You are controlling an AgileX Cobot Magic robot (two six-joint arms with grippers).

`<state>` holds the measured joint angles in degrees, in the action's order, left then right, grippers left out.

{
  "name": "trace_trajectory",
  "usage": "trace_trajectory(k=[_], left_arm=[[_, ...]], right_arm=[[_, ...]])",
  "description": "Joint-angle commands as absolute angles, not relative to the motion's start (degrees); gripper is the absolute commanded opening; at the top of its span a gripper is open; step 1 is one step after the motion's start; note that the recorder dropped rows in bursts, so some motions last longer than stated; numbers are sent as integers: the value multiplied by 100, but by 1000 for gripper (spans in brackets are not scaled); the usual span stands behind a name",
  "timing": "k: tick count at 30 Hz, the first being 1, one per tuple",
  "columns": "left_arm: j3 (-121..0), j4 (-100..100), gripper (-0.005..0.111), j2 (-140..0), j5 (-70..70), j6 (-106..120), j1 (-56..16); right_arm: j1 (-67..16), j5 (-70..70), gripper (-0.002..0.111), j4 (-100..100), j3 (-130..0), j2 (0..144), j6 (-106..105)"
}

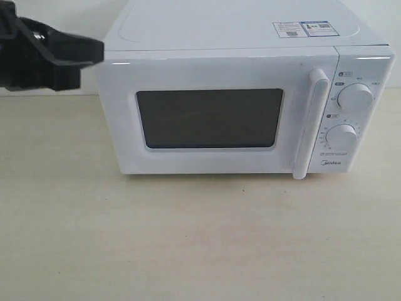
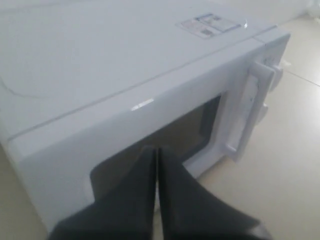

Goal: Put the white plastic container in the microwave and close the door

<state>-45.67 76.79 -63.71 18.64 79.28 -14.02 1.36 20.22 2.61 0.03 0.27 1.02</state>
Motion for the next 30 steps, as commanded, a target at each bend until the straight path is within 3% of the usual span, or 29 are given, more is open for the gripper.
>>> trace_trajectory(k=[1,18,25,30], left_arm=[[-4516,7713,4,-5543,1337,7945,-1390],[-2333,7709,4,-1209,-984,7922,-1390],[-1266,8375,4,-790,-1358,7922,-1390],[-548,9995,4,-786,-1223,7922,-1390]], right_arm=[[174,1996,0,302,0,0,118],[174,1996,0,302,0,0,118],[174,1996,0,302,0,0,118],[174,1996,0,302,0,0,118]])
